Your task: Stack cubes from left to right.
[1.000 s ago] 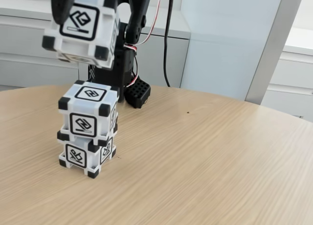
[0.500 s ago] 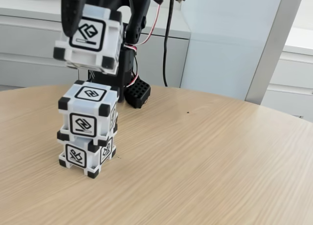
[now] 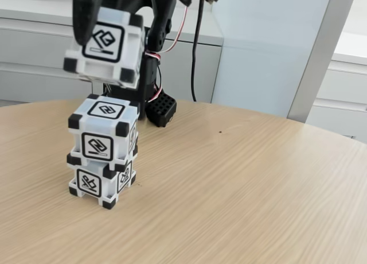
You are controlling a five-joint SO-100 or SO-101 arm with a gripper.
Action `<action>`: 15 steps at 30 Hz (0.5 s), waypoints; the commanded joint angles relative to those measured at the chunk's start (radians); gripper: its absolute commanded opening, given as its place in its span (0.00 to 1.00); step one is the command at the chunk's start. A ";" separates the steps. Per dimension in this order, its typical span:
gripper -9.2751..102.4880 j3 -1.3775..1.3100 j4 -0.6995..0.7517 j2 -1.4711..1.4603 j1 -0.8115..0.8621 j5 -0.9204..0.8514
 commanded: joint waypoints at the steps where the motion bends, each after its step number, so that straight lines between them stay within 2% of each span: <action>1: 0.08 -0.005 0.084 -0.037 0.008 -0.002; 15: 0.08 -0.005 0.083 -0.135 0.008 -0.006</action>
